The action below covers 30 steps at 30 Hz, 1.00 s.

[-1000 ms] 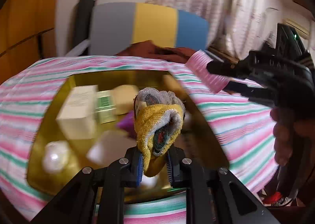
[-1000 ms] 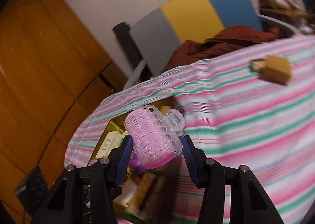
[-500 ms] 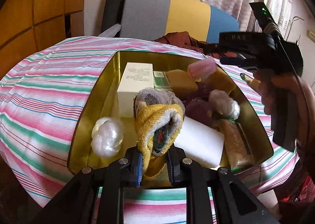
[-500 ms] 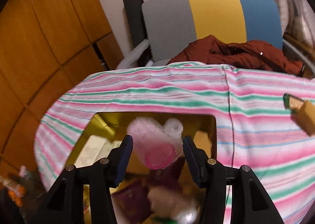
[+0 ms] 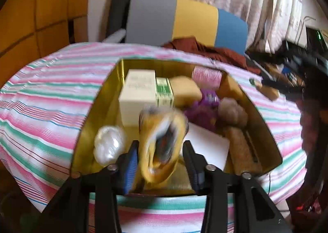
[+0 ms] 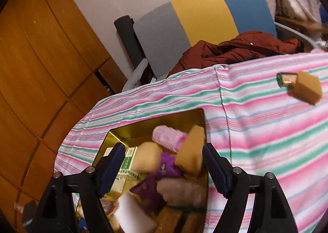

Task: Organize objects
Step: 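Carry the glove bundle with left while right carries the hair roller into the tray, then move the right gripper to the last yellow sponge and grasp it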

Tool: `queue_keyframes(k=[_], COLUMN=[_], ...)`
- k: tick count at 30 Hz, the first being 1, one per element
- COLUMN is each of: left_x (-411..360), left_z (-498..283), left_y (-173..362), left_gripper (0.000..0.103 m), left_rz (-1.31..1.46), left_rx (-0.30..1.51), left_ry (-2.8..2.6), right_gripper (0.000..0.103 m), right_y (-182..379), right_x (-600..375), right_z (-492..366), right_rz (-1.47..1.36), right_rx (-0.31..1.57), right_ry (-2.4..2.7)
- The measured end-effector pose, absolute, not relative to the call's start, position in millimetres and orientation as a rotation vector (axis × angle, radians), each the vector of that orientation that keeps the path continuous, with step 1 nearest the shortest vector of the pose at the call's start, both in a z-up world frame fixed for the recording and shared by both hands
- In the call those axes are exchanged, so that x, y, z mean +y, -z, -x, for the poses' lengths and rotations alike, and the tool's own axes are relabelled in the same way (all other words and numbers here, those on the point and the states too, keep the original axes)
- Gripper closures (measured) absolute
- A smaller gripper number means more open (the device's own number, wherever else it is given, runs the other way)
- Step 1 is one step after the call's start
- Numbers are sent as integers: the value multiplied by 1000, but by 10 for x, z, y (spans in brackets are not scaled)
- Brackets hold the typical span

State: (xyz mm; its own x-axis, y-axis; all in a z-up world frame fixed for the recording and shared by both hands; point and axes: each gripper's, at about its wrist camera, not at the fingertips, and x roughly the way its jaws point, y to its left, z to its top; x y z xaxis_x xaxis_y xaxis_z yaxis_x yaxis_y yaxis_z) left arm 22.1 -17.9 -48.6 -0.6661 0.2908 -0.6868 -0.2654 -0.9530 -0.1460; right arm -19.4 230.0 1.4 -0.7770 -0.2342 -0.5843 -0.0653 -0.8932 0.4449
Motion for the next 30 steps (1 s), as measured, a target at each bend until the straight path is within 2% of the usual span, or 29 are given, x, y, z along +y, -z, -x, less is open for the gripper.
queue_keyframes(k=[2, 7, 14, 30], left_x=[-223, -323, -220, 671], left_z=[-273, -310, -299, -370], left_y=[400, 241, 240, 132], left_gripper=[54, 54, 54, 53], left_rz=[1033, 940, 981, 956], left_rx=[-72, -115, -85, 78], left_ry=[-2669, -2761, -2726, -2466], right_gripper=[25, 25, 25, 24], right_y=[-26, -36, 46, 299], right_x=[2334, 2442, 2622, 3369], right_z=[116, -14, -67, -224], right_rz=[-998, -972, -993, -1161], right_rx=[-697, -736, -799, -861], right_ry=[2795, 2806, 2811, 2966])
